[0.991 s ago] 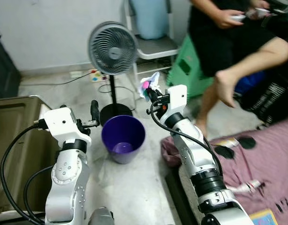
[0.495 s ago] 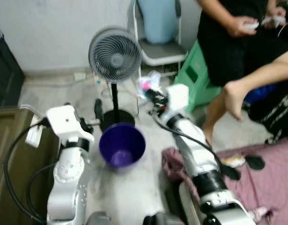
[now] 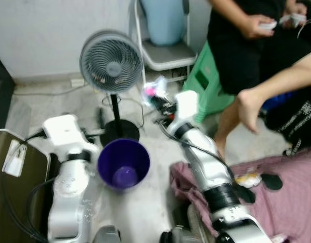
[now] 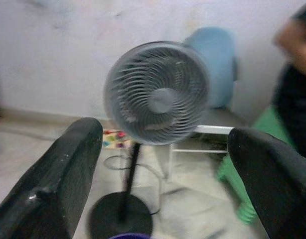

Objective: Clean up the room

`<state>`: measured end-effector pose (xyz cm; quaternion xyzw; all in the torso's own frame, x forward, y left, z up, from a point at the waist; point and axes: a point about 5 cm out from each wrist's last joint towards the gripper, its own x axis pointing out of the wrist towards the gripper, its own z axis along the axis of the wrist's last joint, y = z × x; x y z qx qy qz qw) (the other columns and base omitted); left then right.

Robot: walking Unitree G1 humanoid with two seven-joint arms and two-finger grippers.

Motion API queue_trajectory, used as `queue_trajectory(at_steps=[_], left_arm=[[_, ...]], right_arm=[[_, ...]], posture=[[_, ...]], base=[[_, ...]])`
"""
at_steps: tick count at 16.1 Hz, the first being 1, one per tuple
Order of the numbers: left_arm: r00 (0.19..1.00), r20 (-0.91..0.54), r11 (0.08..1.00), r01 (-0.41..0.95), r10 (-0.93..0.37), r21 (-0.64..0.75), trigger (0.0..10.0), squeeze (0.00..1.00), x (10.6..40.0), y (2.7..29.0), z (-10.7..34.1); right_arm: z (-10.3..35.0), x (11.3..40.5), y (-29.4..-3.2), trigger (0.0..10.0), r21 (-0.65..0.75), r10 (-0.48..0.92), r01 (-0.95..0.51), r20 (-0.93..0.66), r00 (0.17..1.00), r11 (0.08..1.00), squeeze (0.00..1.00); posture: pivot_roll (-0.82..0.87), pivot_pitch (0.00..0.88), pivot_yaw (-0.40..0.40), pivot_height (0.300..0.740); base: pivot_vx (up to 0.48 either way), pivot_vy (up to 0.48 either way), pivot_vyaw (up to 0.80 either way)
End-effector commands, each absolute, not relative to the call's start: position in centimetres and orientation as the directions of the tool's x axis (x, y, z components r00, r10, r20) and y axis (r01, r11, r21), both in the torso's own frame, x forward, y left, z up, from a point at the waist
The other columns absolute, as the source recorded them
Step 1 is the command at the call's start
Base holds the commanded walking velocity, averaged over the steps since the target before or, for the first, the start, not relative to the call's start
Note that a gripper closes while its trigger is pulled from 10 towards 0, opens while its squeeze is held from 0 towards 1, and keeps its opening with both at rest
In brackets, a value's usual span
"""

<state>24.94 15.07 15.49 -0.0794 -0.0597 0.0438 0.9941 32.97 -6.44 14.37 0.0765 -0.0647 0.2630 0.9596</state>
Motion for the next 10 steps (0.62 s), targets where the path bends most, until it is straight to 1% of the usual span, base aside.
queue_trajectory(at_steps=[1, 4, 8, 10], left_arm=[[0.987, 0.111, 0.982, -0.100, 0.118, -0.159, 10.0, 0.00, 24.75, 15.62, 15.54], [0.987, 0.108, 0.982, -0.099, 0.117, -0.159, 10.0, 0.00, 24.77, 15.59, 15.52], [0.987, 0.105, 0.982, -0.104, 0.122, -0.158, 10.0, 0.00, 24.70, 15.63, 15.44], [0.987, 0.102, 0.982, -0.106, 0.123, -0.159, 10.0, 0.00, 24.69, 15.62, 15.42]], right_arm=[[15.20, 32.85, -5.30, 10.0, 0.109, 0.522, -0.549, 0.200, 0.829, 0.829, 0.00], [15.19, 32.86, -5.32, 10.0, 0.111, 0.519, -0.545, 0.201, 0.831, 0.831, 0.00], [15.16, 32.82, -5.21, 10.0, 0.110, 0.524, -0.551, 0.202, 0.827, 0.827, 0.00], [15.18, 32.82, -5.16, 10.0, 0.108, 0.526, -0.553, 0.202, 0.826, 0.826, 0.00]], posture=[[0.14, 0.096, -0.083, 0.740], [0.14, 0.096, -0.083, 0.740], [0.15, 0.093, -0.083, 0.740], [0.15, 0.093, -0.083, 0.740]], base=[[0.307, 0.000, 0.00], [0.314, 0.000, 0.75], [0.257, 0.000, 0.00], [0.000, 0.000, 0.79]])
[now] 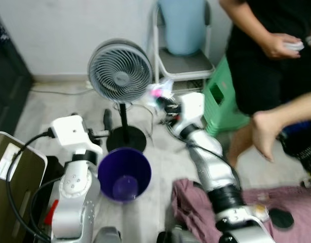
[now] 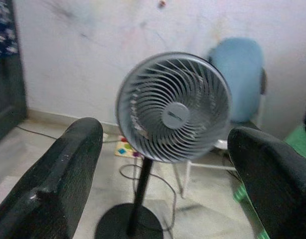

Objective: Clean up the room

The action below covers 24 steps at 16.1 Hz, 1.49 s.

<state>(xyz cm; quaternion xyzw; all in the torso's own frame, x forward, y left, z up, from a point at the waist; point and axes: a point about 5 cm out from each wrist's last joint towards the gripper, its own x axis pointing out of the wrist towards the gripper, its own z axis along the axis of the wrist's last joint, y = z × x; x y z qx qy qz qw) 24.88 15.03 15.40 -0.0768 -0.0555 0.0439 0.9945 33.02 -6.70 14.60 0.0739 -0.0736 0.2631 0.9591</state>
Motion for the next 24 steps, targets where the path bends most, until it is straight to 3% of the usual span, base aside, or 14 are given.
queue_trajectory(at_steps=[1, 8, 14, 20, 22, 24], left_arm=[[0.987, 0.100, 0.982, -0.108, 0.125, -0.157, 10.0, 0.00, 24.7, 15.6, 15.4], [0.985, 0.103, 0.981, -0.125, 0.141, -0.148, 10.0, 0.00, 24.5, 15.8, 15.4], [0.991, 0.115, 0.995, -0.061, 0.069, -0.077, 10.0, 0.00, 23.7, 16.3, 15.4], [0.986, 0.142, 0.996, -0.087, 0.086, 0.001, 10.0, 0.00, 23.1, 18.0, 15.8], [0.989, 0.146, 0.999, -0.034, 0.031, 0.015, 10.0, 0.00, 22.8, 17.7, 16.0], [0.982, 0.137, 0.989, 0.115, -0.127, 0.093, 10.0, 0.00, 21.6, 16.7, 16.4]], right_arm=[[15.2, 32.8, -5.1, 10.0, 0.108, 0.527, -0.554, 0.203, 0.825, 0.825, 0.00], [15.2, 32.7, -4.8, 10.0, 0.105, 0.538, -0.565, 0.206, 0.817, 0.818, 0.00], [15.3, 33.0, -4.9, 10.0, 0.140, 0.510, -0.537, 0.188, 0.839, 0.832, 0.00], [13.1, 34.0, -6.9, 10.0, 0.147, 0.336, -0.332, 0.003, 0.942, 0.932, 0.00], [11.7, 34.3, -8.0, 10.0, 0.138, 0.240, -0.224, -0.106, 0.965, 0.965, 0.00], [8.7, 33.8, -10.0, 10.0, 0.143, 0.096, -0.056, -0.293, 0.951, 0.988, 0.00]], posture=[[0.15, 0.093, -0.083, 0.740], [0.15, 0.090, -0.085, 0.740], [0.16, 0.099, -0.077, 0.740], [0.16, 0.117, -0.075, 0.740], [0.16, 0.123, -0.072, 0.740], [0.19, 0.142, -0.047, 0.740]], base=[[0.000, 0.000, 0.79], [0.000, 0.000, 0.68], [0.000, 0.000, 0.74], [0.000, 0.000, 0.00], [0.000, 0.000, 0.00], [0.000, 0.000, 0.00]])
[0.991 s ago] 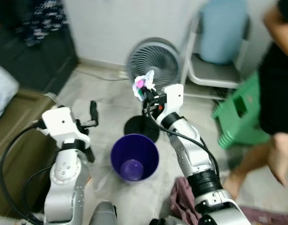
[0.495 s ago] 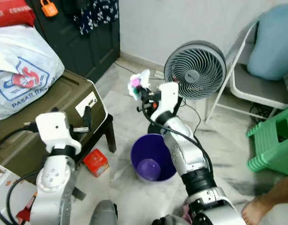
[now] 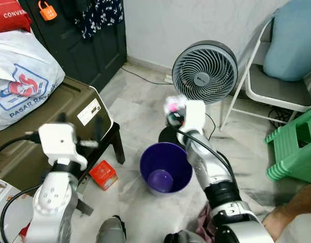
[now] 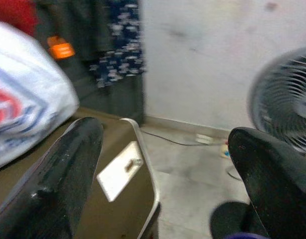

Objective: Clean up the room

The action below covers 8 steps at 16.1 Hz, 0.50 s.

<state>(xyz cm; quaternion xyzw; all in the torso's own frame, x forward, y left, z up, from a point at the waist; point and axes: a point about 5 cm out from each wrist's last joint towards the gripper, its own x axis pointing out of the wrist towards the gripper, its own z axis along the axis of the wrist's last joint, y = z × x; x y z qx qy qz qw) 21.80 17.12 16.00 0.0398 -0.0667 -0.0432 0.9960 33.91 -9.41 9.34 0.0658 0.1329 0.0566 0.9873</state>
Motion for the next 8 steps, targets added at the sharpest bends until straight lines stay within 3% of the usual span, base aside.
queue_trajectory(at_steps=[1, 4, 8], left_arm=[[0.980, 0.132, 0.983, 0.136, -0.152, 0.120, 10.0, 0.00, 21.2, 16.7, 16.5], [0.986, 0.112, 0.983, 0.110, -0.127, 0.145, 10.0, 0.00, 19.7, 17.9, 16.8], [0.979, 0.049, 0.970, 0.191, -0.200, 0.151, 10.0, 0.00, 17.9, 17.1, 16.8]], right_arm=[[8.5, 33.7, -10.1, 10.0, 0.125, 0.081, -0.044, -0.305, 0.949, 0.991, 0.00], [8.1, 33.2, -10.2, 10.0, 0.108, 0.043, -0.007, -0.331, 0.943, 0.994, 0.00], [7.4, 32.1, -10.2, 10.0, 0.112, 0.032, 0.008, -0.351, 0.936, 0.994, 0.00]], posture=[[0.20, 0.149, -0.043, 0.740], [0.23, 0.209, -0.019, 0.740], [0.25, 0.284, 0.037, 0.740]], base=[[0.000, 0.000, 0.00], [0.000, 0.000, 0.00], [0.000, 0.000, 0.00]])
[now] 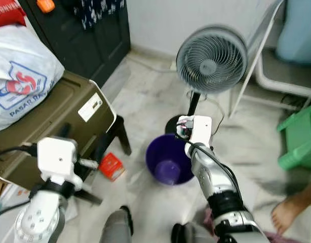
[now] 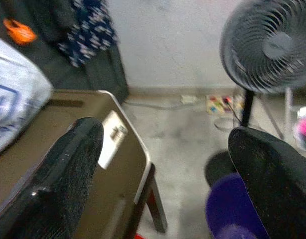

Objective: Clean up the room

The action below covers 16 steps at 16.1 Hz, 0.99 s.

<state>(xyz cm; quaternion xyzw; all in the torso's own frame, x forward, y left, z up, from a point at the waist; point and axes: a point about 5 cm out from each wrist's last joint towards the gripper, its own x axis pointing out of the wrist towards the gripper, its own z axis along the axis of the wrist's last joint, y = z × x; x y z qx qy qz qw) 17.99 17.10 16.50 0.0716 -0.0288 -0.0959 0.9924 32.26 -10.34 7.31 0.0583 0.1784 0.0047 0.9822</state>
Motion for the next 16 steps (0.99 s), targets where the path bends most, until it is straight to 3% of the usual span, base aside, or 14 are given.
queue_trajectory(at_steps=[1, 10, 16], left_arm=[[0.974, 0.022, 0.964, 0.219, -0.225, 0.152, 10.0, 0.00, 17.4, 17.1, 16.7], [0.964, -0.114, 0.951, 0.258, -0.241, 0.171, 10.0, 0.00, 14.4, 18.6, 17.0], [0.965, -0.141, 0.954, 0.244, -0.222, 0.174, 10.0, 0.00, 13.9, 19.2, 17.3]], right_arm=[[7.5, 32.1, -10.1, 10.0, 0.107, 0.033, 0.004, -0.340, 0.940, 0.994, 0.00], [10.2, 35.2, -5.7, 10.0, 0.073, 0.126, -0.113, -0.216, 0.968, 0.991, 0.00], [7.4, 34.4, -8.1, 10.0, 0.039, -0.042, 0.060, -0.354, 0.934, 0.997, 0.00]], posture=[[0.27, 0.314, 0.068, 0.740], [0.34, 0.390, 0.135, 0.740], [0.36, 0.403, 0.145, 0.740]], base=[[0.000, 0.000, 0.00], [0.000, 0.000, 0.00], [0.000, 0.000, 0.00]])
